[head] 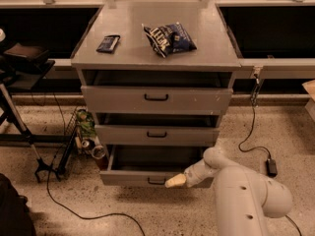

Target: Close bottom drawer

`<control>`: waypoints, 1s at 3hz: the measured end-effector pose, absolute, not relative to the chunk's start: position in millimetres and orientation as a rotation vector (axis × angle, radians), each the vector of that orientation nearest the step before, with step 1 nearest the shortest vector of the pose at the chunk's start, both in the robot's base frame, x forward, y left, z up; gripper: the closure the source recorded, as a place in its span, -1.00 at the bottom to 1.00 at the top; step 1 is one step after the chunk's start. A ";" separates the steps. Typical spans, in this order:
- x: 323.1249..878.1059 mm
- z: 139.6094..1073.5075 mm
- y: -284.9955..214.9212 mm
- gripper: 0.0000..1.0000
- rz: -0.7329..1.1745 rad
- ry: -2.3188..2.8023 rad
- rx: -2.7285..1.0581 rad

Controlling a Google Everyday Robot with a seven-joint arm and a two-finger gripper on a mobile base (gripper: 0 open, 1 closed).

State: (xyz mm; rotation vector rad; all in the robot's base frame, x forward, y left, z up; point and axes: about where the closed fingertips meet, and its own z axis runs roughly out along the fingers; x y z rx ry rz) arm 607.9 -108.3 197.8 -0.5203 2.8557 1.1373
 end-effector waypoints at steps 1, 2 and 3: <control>619.4 189.4 -94.2 -1.00 1.169 2.837 -0.516; 638.4 186.8 -76.5 -1.00 1.209 2.788 -0.516; 640.0 186.7 -73.5 -1.00 1.218 2.777 -0.516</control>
Offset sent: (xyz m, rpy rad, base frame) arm 0.0978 0.0697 -0.0192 0.1709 -0.0903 -0.0240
